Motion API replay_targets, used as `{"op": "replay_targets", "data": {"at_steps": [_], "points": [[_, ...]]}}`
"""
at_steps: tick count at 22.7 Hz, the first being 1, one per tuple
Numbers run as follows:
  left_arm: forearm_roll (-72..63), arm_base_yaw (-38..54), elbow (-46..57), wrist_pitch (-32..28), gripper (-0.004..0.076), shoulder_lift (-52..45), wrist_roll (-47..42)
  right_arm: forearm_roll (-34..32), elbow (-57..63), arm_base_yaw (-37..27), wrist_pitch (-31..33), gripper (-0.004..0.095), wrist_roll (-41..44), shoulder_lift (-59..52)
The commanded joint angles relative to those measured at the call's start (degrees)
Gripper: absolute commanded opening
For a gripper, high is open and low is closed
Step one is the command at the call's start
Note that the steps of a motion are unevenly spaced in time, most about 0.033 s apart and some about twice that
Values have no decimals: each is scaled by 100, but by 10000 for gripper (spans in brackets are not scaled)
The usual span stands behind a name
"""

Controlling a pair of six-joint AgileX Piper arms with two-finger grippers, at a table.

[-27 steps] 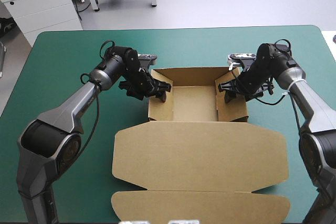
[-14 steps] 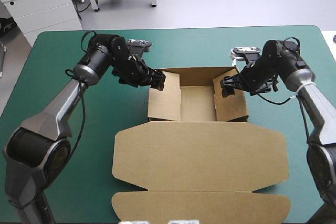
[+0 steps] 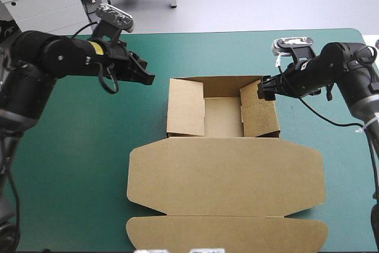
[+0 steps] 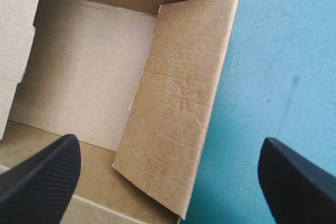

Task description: Fold the box

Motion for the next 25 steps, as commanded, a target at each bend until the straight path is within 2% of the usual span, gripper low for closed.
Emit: {"op": "replay_targets", "data": {"at_steps": [1,5,8,12,16,18,22,25], "points": [[-40,8,-187,-49,-7,-682,222,23,-156,-10,-63,832,-70,-243],[73,8,60,439,-10,-1168,441,23,-156,-10,-87,832,-70,-224],[123,8,659,330,-10,-1597,577,9,-156,-10,-190,832,-70,-211],[183,8,2094,-233,-10,-2439,633,-38,-156,-10,-222,832,-70,-211],[146,8,4227,-732,-10,-3216,536,-258,-156,-10,-222,832,12,-211],[146,8,5673,-1481,-10,-3646,401,-264,-156,-10,-239,832,12,-123],[120,8,7150,-2160,-10,-3879,382,-197,-156,-10,-228,832,12,239],[120,8,7722,-2336,-10,-3888,360,-176,-156,-10,-240,832,12,659]]}}
